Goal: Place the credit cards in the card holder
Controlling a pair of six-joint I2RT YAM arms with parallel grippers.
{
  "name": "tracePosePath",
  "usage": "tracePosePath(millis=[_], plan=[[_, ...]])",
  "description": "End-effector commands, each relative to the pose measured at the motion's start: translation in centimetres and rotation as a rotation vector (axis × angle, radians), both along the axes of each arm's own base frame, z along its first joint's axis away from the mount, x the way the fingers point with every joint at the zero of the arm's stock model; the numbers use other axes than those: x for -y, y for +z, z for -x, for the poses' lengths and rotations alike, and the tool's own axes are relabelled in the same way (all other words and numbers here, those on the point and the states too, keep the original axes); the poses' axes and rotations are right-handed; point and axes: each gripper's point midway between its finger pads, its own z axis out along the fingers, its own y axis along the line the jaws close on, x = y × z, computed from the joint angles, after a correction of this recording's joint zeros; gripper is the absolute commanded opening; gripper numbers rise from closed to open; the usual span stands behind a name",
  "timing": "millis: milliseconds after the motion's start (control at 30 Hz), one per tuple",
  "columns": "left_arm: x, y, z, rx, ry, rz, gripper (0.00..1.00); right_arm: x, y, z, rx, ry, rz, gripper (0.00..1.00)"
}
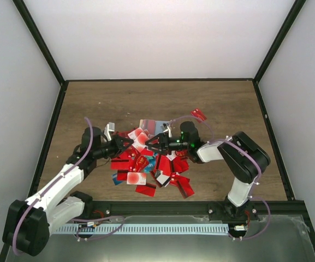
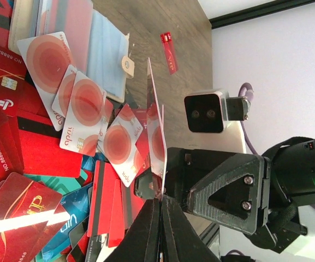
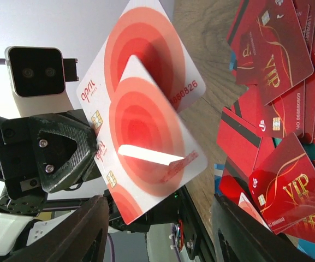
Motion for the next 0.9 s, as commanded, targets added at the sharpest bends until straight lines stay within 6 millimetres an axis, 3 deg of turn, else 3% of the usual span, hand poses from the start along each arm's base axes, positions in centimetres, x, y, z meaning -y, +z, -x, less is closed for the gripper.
tracePosePath(millis=[0,267,600,800,867], plan=[[0.1,0.8,0.2,0.020,-0.007,0.040,0.04,-1.0,1.0,-0.4,0.015,0.014,-0.050,0.53],[0.3,0.8,0.5,0.016,-0.015,0.060,0.04,-1.5,1.5,-1.2,0.018,0.011,-0.071,0.42],[0.2,0.6,0.6,0.015,-0.013,0.058,0.04,-1.7,2.1,-1.5,0.026,0.007,-0.081,0.02],[-0.3,0.1,1.1,-0.004,0.007,0.031,0.04,-1.3,1.5,-0.9,0.021,0.018,-0.060,0.01],[-0.9,-0.5,1.3,-0.021,0.029,-0.001,0.13,-1.0,1.0,-0.4,0.023,0.024,-0.035,0.01]])
